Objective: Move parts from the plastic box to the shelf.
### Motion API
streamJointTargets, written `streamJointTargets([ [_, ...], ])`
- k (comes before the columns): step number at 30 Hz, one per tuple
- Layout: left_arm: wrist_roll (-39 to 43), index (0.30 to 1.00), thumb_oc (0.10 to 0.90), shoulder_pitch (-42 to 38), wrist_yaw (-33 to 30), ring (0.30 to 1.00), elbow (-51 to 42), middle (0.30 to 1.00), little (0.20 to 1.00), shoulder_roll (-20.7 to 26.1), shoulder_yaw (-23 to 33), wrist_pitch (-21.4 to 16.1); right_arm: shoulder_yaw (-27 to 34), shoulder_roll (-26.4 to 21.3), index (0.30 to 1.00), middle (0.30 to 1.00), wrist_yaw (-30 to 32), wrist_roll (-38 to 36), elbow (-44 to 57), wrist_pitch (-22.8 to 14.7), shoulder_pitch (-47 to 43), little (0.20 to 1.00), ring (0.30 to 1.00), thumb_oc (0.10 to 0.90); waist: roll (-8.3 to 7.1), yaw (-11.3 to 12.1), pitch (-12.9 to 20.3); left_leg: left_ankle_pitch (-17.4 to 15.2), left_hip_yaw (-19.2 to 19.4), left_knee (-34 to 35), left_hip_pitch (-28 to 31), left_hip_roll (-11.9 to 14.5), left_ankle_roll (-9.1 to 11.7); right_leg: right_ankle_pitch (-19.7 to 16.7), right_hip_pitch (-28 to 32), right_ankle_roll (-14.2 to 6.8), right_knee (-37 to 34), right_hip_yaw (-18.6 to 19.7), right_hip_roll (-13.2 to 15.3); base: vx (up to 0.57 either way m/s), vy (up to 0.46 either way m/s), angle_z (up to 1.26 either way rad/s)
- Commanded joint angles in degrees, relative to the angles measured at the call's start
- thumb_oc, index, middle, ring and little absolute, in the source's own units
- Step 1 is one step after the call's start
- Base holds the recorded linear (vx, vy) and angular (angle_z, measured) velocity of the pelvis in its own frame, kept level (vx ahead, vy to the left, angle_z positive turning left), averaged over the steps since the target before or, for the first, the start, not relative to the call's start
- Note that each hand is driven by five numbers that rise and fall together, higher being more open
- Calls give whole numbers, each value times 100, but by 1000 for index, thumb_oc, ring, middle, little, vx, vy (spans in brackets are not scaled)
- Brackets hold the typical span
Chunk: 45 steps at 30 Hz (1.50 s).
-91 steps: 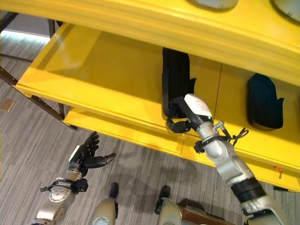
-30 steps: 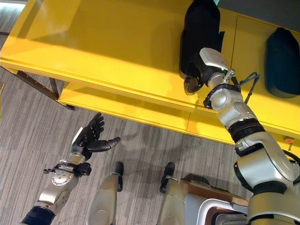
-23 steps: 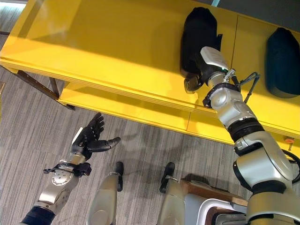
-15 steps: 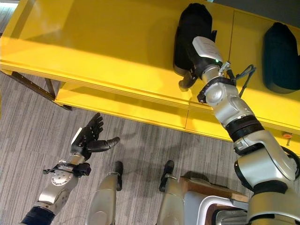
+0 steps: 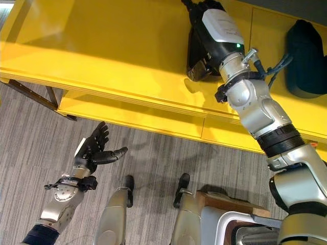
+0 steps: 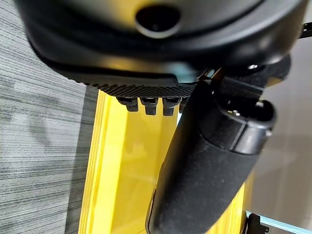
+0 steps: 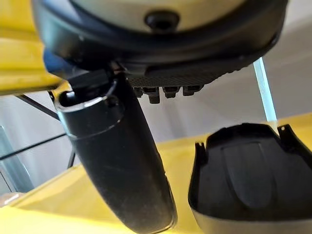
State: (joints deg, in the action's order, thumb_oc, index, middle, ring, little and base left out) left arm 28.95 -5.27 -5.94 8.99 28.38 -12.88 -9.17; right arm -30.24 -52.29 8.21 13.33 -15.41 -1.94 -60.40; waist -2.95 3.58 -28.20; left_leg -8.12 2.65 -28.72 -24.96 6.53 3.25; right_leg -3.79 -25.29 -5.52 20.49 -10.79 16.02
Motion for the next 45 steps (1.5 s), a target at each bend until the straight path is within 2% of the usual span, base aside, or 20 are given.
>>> streamJointTargets([
  [1, -76, 1000, 900, 189, -17, 1000, -544, 1000, 1000, 95, 208, -478, 624, -399, 1000, 1000, 506, 237, 688, -306, -237, 1000, 1000, 900, -105, 27, 523, -224, -96, 120, 502, 390, 223, -34, -85, -312, 194, 384, 106, 0, 0, 0],
  [6, -203, 1000, 900, 222, -74, 1000, -559, 1000, 1000, 40, 347, -426, 1239, -480, 1000, 1000, 599, 529, 1469, -376, 215, 1000, 1000, 900, -109, -38, 535, -234, -79, 100, 477, 400, 218, -33, -103, -319, 206, 402, 88, 5, -2, -3],
  [8, -207, 1000, 900, 228, -76, 1000, -564, 1000, 1000, 58, 336, -423, 1302, -476, 1000, 1000, 586, 540, 1513, -367, 286, 1000, 1000, 900, -122, -25, 542, -232, -82, 102, 478, 400, 218, -34, -99, -319, 202, 398, 89, 0, 0, 0],
  [13, -312, 1000, 900, 259, -110, 1000, -584, 1000, 1000, -28, 391, -379, 1968, -116, 1000, 1000, 531, 486, 2374, -576, 1243, 1000, 1000, 900, -144, -106, 567, -207, -61, 168, 517, 402, 209, -58, -58, -328, 124, 402, 69, 0, 0, 0],
  [14, -319, 1000, 900, 269, -122, 1000, -583, 1000, 1000, -55, 386, -387, 2110, 81, 1000, 1000, 554, 394, 2530, -647, 1511, 1000, 1000, 900, -150, -127, 567, -199, -58, 177, 529, 402, 208, -76, -38, -334, 106, 405, 68, -4, 11, -4],
  [15, -374, 1000, 900, 260, -126, 1000, -572, 1000, 1000, -104, 349, -381, 2243, 538, 1000, 1000, 487, 96, 2821, -824, 2108, 1000, 1000, 900, -165, -174, 589, -152, -46, 314, 610, 390, 204, -128, 58, -359, -24, 400, 76, -3, 11, -3],
  [16, -376, 1000, 900, 267, -126, 1000, -570, 1000, 1000, -94, 342, -383, 2269, 547, 1000, 1000, 476, 93, 2844, -823, 2144, 1000, 1000, 900, -173, -169, 593, -144, -47, 331, 624, 387, 204, -133, 74, -360, -39, 395, 78, 1, 15, -5],
  [20, -406, 1000, 900, 254, -183, 1000, -487, 1000, 1000, -151, 270, -409, 2325, 1460, 1000, 1000, 540, -421, 3132, -1092, 2998, 1000, 1000, 900, -221, -220, 679, -15, -29, 680, 843, 339, 177, -303, 398, -403, -436, 331, 102, 19, 15, -3],
  [22, -450, 1000, 900, 288, -159, 1000, -430, 1000, 1000, -185, 252, -394, 2267, 1734, 1000, 1000, 431, -458, 3273, -1105, 3470, 1000, 1000, 900, -257, -240, 764, 80, -43, 911, 999, 269, 150, -423, 682, -443, -716, 250, 163, 53, 39, 4],
  [25, -491, 1000, 900, 338, -157, 1000, -436, 1000, 1000, -205, 271, -416, 2276, 1828, 1000, 1000, 461, -380, 3409, -1113, 3678, 1000, 1000, 900, -267, -259, 851, 165, -26, 1165, 1170, 188, 118, -537, 930, -482, -1001, 187, 223, 42, 53, 13],
  [28, -562, 1000, 900, 475, -167, 1000, -382, 1000, 1000, -269, 296, -427, 2218, 2035, 1000, 1000, 379, -573, 3545, -1179, 4018, 1000, 1000, 900, -312, -287, 1002, 237, 30, 1459, 1412, 20, 32, -780, 1217, -566, -1376, 158, 330, 58, 117, 2],
  [29, -583, 1000, 900, 543, -168, 1000, -399, 1000, 1000, -283, 344, -445, 2231, 2036, 1000, 1000, 375, -438, 3556, -1140, 4108, 1000, 1000, 900, -332, -301, 1047, 236, 61, 1505, 1480, -44, -1, -935, 1287, -609, -1486, 175, 387, 53, 147, 0],
  [31, -591, 1000, 900, 635, -158, 1000, -420, 1000, 1000, -285, 438, -472, 2317, 1989, 1000, 1000, 434, -77, 3622, -1100, 4259, 1000, 1000, 900, -338, -298, 1115, 190, 75, 1452, 1490, -139, -50, -1023, 1365, -643, -1573, 192, 467, 33, 132, -1],
  [35, -680, 1000, 900, 763, -163, 1000, -432, 1000, 1000, -317, 485, -441, 2406, 2135, 1000, 1000, 399, -205, 3673, -1077, 4574, 1000, 1000, 900, -396, -268, 1244, 2, 25, 1197, 1432, -364, -192, -1179, 1534, -697, -1598, 209, 661, 17, 143, 11],
  [37, -682, 1000, 900, 769, -164, 1000, -436, 1000, 1000, -314, 484, -439, 2407, 2137, 1000, 1000, 399, -205, 3676, -1076, 4580, 1000, 1000, 900, -399, -272, 1247, -7, 20, 1179, 1424, -371, -198, -1184, 1542, -703, -1607, 203, 668, 5, 128, 20],
  [39, -809, 1000, 900, 836, -132, 1000, -402, 1000, 1000, -278, 520, -404, 2555, 2227, 1000, 1000, 381, -417, 3678, -1083, 4818, 1000, 1000, 900, -442, -303, 1336, -172, -27, 903, 1313, -588, -332, -1403, 1613, -732, -1575, 315, 811, 8, 219, 23],
  [43, -941, 1000, 900, 764, -104, 1000, -369, 1000, 1000, -228, 512, -405, 2755, 2277, 1000, 1000, 360, -450, 3739, -1107, 5096, 1000, 1000, 900, -471, -397, 1414, -248, -43, 766, 1214, -740, -438, -1636, 1615, -730, -1592, 452, 868, 6, 164, 29],
  [44, -998, 1000, 900, 692, -121, 1000, -293, 1000, 1000, -229, 498, -415, 2813, 2317, 1000, 1000, 332, -459, 3754, -1113, 5218, 1000, 1000, 900, -454, -489, 1468, -230, -44, 836, 1243, -793, -483, -1885, 1561, -704, -1555, 543, 858, 11, 93, 21],
  [45, -1000, 1000, 900, 688, -123, 1000, -287, 1000, 1000, -231, 493, -418, 2817, 2317, 1000, 1000, 329, -460, 3760, -1111, 5224, 1000, 1000, 900, -455, -485, 1475, -222, -41, 848, 1240, -796, -486, -1897, 1554, -707, -1563, 547, 860, 16, 142, 24],
])
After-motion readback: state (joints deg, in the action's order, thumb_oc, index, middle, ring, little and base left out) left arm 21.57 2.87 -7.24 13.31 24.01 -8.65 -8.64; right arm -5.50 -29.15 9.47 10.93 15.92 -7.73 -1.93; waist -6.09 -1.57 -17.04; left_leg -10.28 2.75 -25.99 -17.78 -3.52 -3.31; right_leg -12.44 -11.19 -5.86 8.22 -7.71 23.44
